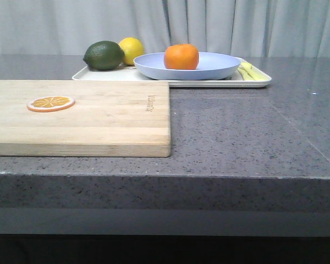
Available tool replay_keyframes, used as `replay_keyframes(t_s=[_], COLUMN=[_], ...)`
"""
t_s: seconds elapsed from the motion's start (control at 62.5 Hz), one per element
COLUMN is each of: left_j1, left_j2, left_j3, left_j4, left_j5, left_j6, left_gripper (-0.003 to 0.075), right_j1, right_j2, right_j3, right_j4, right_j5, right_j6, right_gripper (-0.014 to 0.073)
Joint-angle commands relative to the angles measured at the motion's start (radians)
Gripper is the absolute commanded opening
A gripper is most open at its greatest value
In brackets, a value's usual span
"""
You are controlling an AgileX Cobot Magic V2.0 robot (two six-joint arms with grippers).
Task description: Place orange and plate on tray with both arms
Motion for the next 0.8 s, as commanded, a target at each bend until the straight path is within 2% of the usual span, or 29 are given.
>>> replay_keyframes(t_s=[0.0,0.784], left_j1=[0.003,0.003], left_j2=[-0.021,-0.021], left_j3=[0.027,0.027], left_j4=[-0.007,-0.007], left_j5=[-0.073,-0.073], left_j6=[0.002,0.002], left_gripper=[-0.0020,-0.0020], right_j1=[-0.014,-0.033], right_j2=[-0.019,-0.019], right_j3=[-0.023,-0.023], right_j4=[-0.017,-0.017], right_j5=[-0.079,-0.072], right_j6=[-0.010,-0.010], right_gripper=[-0.0117,-0.0117])
